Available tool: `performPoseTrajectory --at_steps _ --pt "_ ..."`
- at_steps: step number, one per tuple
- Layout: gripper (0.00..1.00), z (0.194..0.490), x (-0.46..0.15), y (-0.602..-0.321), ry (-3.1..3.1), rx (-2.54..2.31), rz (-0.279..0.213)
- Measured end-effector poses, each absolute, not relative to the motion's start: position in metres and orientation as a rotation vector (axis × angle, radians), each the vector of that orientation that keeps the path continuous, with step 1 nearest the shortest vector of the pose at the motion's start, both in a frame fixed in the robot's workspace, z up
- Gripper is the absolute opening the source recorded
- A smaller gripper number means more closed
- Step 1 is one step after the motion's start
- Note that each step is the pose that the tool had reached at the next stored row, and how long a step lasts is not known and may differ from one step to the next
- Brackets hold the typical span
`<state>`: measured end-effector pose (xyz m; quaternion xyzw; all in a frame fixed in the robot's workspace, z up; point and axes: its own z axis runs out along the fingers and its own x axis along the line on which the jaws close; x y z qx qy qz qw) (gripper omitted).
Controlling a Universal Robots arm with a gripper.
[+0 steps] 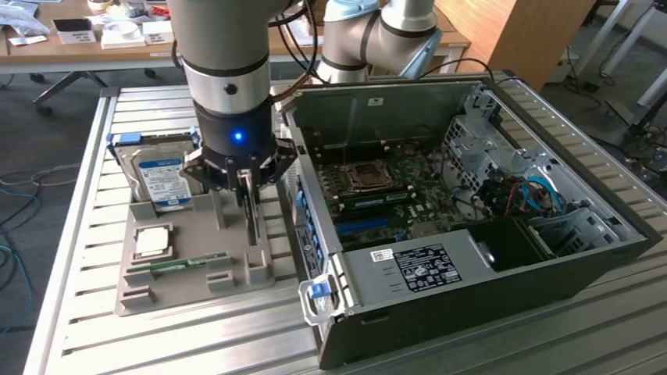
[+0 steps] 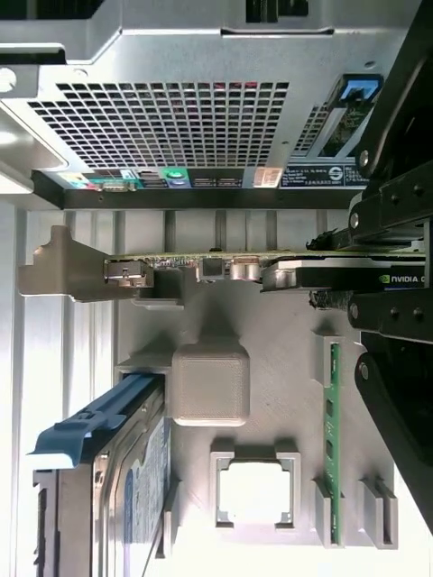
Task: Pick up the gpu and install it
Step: 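Pick up the gpu and move the gpu toward the slot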
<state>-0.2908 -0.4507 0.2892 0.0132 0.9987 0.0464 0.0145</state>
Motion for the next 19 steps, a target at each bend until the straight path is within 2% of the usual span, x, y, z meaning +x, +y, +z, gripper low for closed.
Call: performPoseTrajectory --at_steps 19 --pt "0.27 0.303 -0.291 -0.451 3.109 0.041 0.144"
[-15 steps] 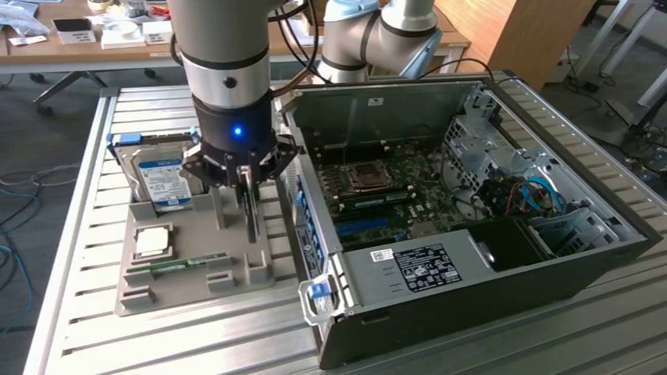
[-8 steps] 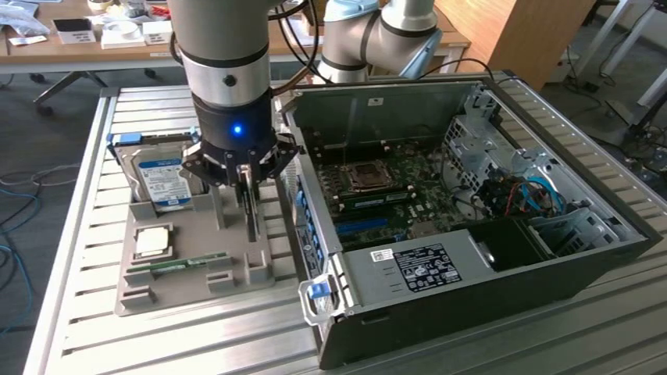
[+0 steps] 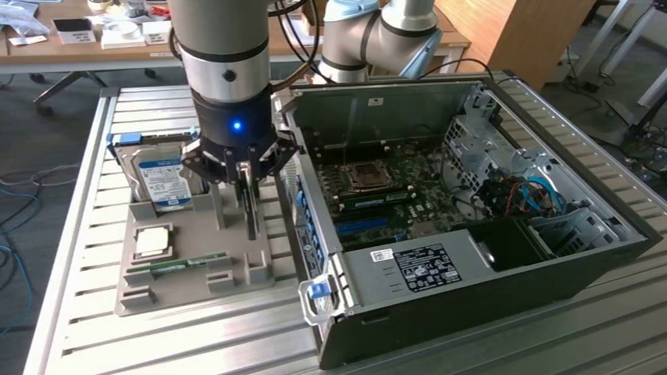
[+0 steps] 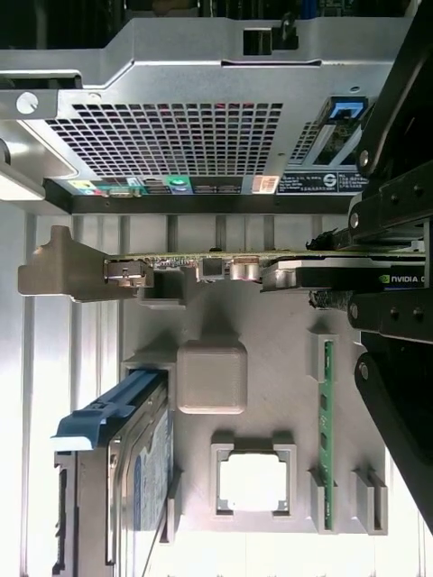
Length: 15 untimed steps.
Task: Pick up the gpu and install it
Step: 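Pick up the gpu and move the gpu toward the slot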
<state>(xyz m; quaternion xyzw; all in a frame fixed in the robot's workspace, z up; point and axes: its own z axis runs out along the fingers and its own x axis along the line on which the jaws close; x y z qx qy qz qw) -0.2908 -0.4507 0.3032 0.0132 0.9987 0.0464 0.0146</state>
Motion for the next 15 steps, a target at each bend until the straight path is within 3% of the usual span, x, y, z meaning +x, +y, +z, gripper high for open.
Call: performPoseTrajectory --at_steps 15 --pt "0.27 0.326 -0.291 -0.451 3.109 0.041 0.144"
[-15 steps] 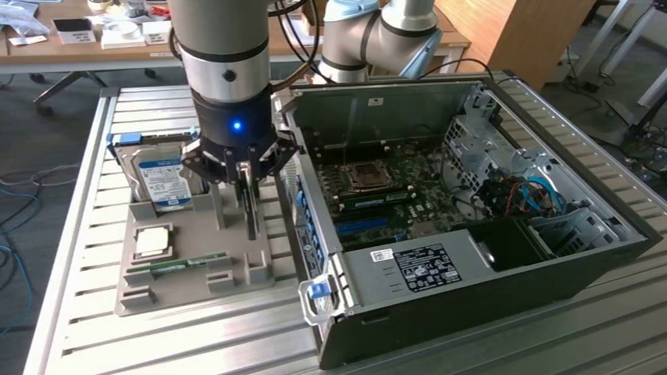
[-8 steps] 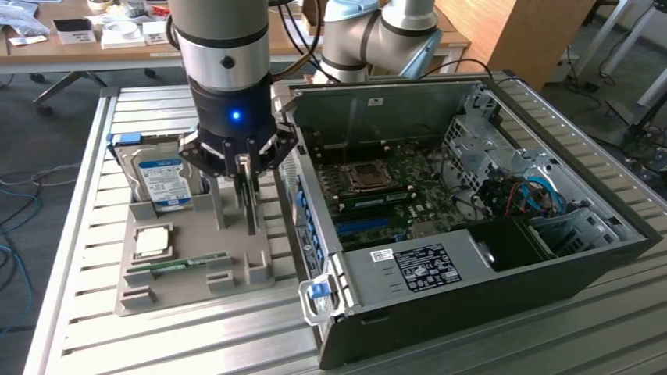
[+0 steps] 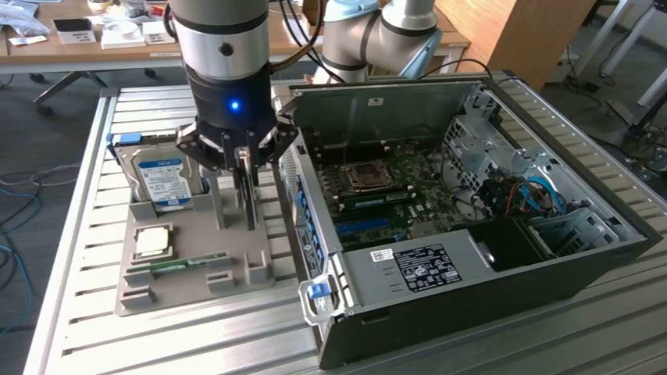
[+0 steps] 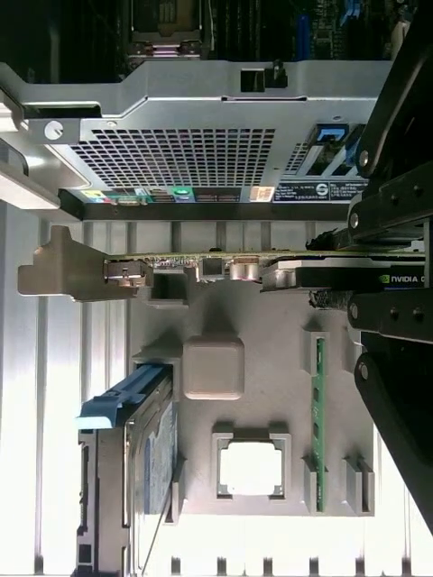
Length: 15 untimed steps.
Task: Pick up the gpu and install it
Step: 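Pick up the gpu and move the gpu toward the slot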
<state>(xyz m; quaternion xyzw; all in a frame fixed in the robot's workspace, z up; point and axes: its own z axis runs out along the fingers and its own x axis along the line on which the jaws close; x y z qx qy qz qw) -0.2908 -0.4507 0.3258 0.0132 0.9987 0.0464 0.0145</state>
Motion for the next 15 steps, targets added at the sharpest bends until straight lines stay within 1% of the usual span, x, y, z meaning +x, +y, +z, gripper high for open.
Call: performPoseTrajectory --at_steps 15 --pt "0.27 0.346 -0.291 -0.451 3.109 0.041 0.144"
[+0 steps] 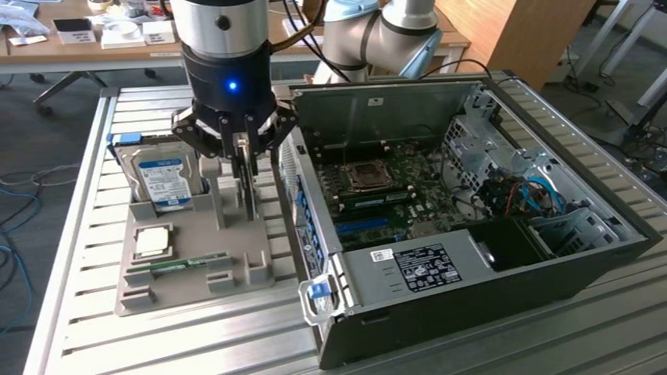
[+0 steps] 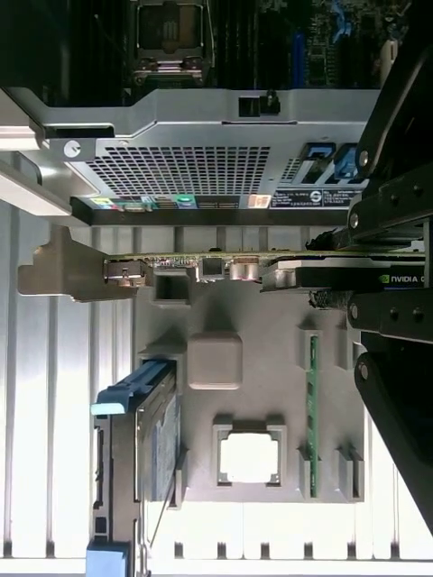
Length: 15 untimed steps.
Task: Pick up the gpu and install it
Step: 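Pick up the gpu and move the gpu toward the slot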
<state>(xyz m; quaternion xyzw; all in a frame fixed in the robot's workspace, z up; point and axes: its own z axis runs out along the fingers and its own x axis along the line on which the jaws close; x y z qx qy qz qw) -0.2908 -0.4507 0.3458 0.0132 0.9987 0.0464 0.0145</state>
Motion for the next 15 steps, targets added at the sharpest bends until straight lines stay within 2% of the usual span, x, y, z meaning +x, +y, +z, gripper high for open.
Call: performPoseTrajectory --at_steps 15 --pt "0.27 0.359 -0.291 -0.451 3.109 0.041 0.144"
